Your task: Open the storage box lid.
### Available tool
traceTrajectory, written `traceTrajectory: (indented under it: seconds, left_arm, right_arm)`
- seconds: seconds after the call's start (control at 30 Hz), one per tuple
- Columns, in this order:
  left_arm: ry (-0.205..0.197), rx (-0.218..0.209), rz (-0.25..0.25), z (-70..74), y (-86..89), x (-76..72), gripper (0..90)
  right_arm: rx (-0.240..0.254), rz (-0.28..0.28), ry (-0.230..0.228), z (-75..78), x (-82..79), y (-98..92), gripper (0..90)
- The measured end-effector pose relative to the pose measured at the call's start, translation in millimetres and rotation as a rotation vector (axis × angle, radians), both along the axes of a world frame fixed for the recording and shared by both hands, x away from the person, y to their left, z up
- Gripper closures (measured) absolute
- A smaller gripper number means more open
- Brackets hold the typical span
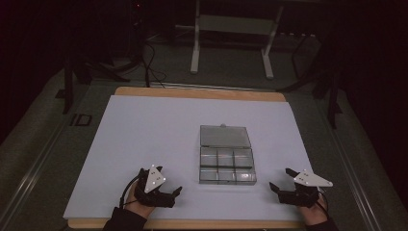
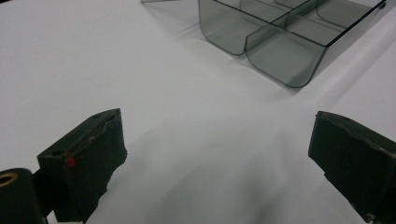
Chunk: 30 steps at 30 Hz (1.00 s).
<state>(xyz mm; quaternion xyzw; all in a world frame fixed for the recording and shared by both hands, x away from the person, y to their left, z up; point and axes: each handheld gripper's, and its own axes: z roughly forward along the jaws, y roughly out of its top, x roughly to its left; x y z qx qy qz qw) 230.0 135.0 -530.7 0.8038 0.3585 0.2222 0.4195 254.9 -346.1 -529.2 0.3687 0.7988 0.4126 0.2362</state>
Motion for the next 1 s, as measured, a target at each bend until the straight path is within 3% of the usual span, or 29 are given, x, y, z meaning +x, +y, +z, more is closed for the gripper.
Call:
traceTrajectory:
  seconds: [0.07,0.37,0.83,1.0]
  left_arm:
    - [-0.015,0.032,0.005,-2.3,0.4,-0.2,5.0]
    - [0.001,0.030,0.008,-7.1,1.2,-0.1,5.0]
    - [-0.036,-0.008,0.008,-7.8,5.3,-4.0,5.0]
    - [-0.017,-0.016,0.012,-8.1,5.5,-2.1,5.0]
  right_arm:
    - [0.007,-0.013,-0.007,0.6,-1.4,-4.3,15.1]
    - [0.013,-0.050,-0.012,-1.4,-2.3,-19.1,15.0]
    - [-0.001,-0.072,0.000,-3.6,-0.1,-18.0,15.3]
    - [-0.012,-0.073,0.004,-4.3,0.0,-16.7,15.3]
